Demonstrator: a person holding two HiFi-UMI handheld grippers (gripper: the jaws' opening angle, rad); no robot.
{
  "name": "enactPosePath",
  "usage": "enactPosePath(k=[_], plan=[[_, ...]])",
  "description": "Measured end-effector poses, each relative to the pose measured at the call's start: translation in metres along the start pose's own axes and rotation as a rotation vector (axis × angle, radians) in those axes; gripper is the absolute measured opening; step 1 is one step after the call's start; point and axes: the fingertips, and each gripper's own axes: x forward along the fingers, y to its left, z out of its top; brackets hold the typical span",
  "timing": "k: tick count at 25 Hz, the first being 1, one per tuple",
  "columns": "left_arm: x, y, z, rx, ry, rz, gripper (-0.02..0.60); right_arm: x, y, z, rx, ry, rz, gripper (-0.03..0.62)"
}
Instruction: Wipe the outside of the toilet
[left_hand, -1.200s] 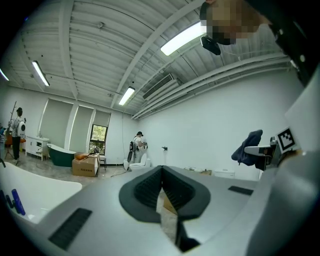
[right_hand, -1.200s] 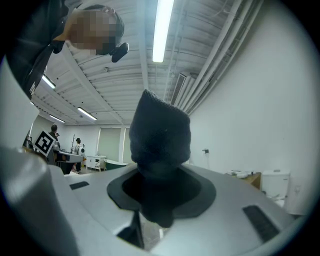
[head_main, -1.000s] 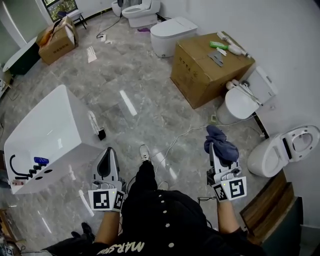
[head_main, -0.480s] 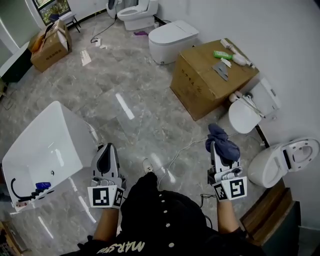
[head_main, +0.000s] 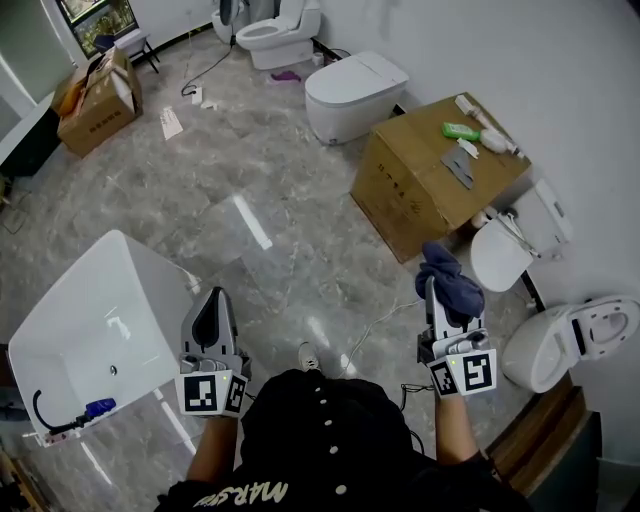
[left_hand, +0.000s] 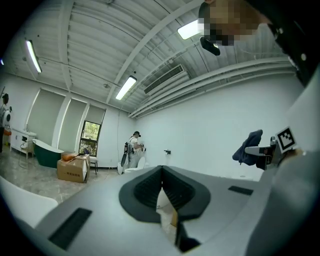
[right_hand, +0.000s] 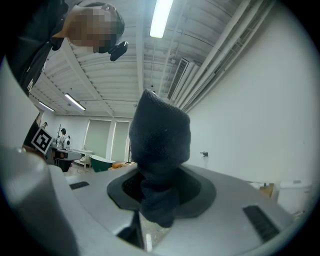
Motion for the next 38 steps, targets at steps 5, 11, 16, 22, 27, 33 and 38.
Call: enactPosePath(k=[5, 11, 16, 22, 27, 33, 38], plan=[[0.023, 0.031, 0.005, 0.004, 0.0, 0.002, 0.011, 0.04, 0.009, -0.002, 0.002, -0.004, -0.001, 0.124], [0.05, 0.054, 0.0, -0.01, 0.017, 0.02, 0.011, 0.079, 0.01, -0.009, -0.001, 0.012, 0.01, 0.124], [0.081, 0.07, -0.009, -0.011, 0.023, 0.038, 0.011, 0.123, 0.001, -0.023, 0.012, 0.017, 0.02, 0.124], [0.136, 0.102, -0.009, -0.005, 0.019, 0.085, 0.011, 0.209, -0.005, -0.039, 0.032, -0.005, 0.056, 0.124], [0.205, 0.137, 0.01, 0.036, 0.007, 0.113, 0.011, 0.299, -0.017, -0.046, 0.054, -0.022, 0.066, 0.124], [0.288, 0.181, 0.038, 0.069, -0.024, 0.144, 0.011, 0.403, -0.03, -0.049, 0.05, -0.025, 0.088, 0.124], [0.345, 0.204, 0.045, 0.059, -0.031, 0.16, 0.011, 0.469, -0.04, -0.049, 0.05, -0.033, 0.103, 0.124]])
